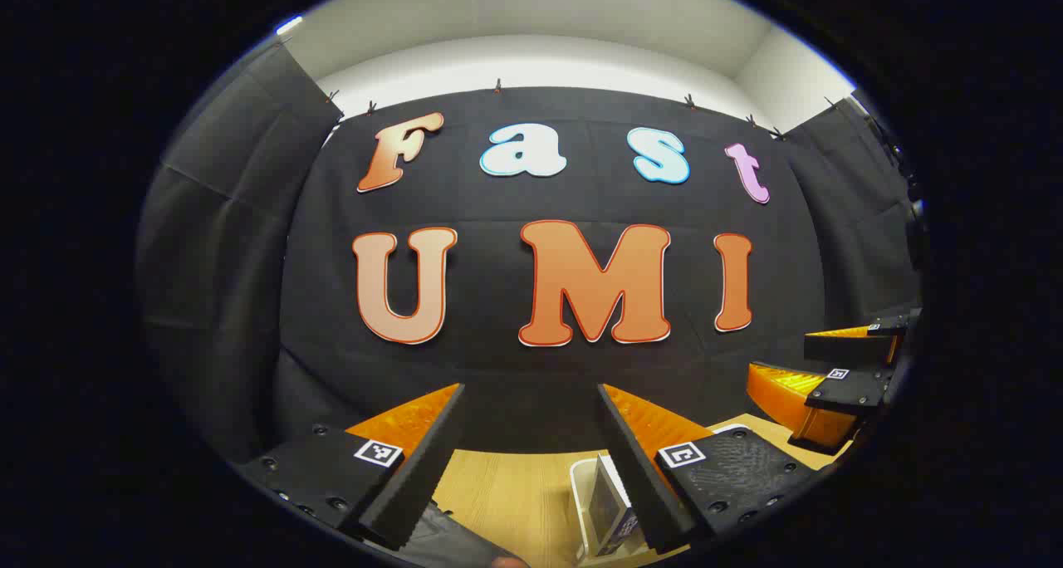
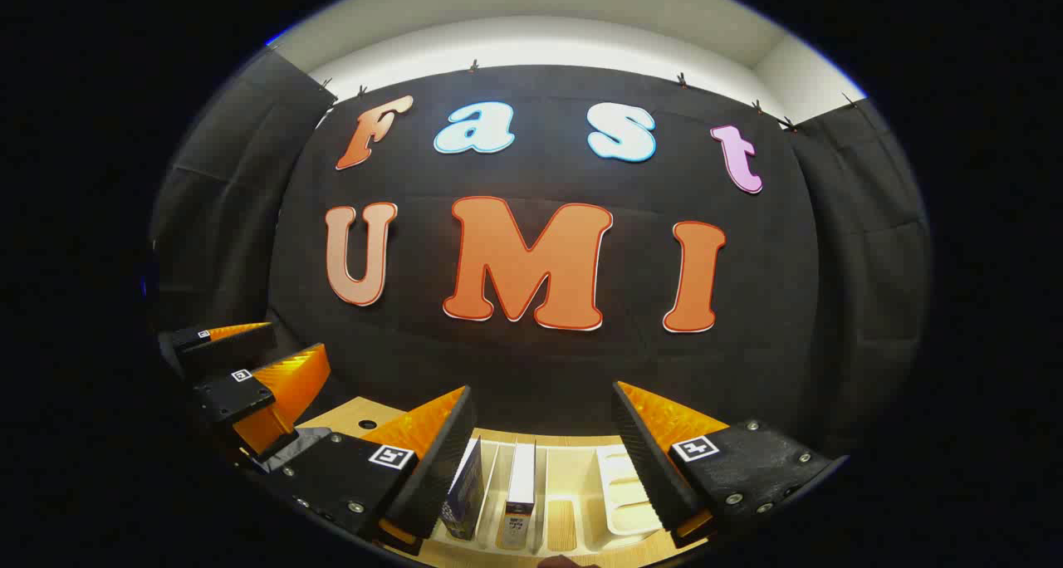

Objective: Open the schoolbag, grab two books from the bookshelf and put them into the schoolbag.

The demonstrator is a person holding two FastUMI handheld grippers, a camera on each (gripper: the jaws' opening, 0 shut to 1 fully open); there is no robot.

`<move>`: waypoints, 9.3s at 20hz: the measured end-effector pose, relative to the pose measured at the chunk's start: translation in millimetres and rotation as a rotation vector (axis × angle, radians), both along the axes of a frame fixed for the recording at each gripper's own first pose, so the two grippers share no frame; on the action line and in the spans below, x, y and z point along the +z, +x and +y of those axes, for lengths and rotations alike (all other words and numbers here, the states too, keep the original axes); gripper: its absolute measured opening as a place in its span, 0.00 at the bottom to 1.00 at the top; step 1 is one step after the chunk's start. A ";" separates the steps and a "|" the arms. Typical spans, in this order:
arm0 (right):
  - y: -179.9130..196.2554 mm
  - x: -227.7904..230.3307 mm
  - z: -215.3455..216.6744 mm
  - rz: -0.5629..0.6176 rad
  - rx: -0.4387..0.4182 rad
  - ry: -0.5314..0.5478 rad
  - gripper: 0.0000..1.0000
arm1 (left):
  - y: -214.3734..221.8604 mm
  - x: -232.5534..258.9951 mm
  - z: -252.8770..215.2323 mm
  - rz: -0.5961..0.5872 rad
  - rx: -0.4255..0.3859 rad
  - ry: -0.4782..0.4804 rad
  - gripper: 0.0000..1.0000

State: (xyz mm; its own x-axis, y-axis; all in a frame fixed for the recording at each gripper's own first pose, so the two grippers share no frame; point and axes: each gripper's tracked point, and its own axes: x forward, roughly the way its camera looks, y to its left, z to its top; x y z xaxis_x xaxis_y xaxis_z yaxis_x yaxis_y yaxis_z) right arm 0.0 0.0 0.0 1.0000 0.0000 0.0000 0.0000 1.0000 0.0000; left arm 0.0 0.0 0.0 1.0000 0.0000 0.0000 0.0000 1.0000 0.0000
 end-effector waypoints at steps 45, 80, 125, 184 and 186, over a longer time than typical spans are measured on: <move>-0.1 -9.7 5.1 0.020 0.059 -0.018 0.97 | -3.3 -9.5 22.6 0.021 0.060 0.116 0.96; 8.5 -54.2 -51.4 0.057 0.111 -0.028 0.97 | -163.8 -183.6 137.0 0.852 0.106 0.875 0.96; 83.1 -163.9 120.6 0.964 0.105 -0.036 0.98 | -63.8 -96.4 225.0 1.069 -0.678 0.407 0.08; -42.8 -176.1 266.6 1.054 0.294 0.846 0.33 | -58.4 -72.8 235.5 1.046 -0.619 0.209 0.06; -43.9 -187.8 286.7 1.052 0.326 0.890 0.34 | -60.3 -70.6 234.6 1.038 -0.603 0.178 0.06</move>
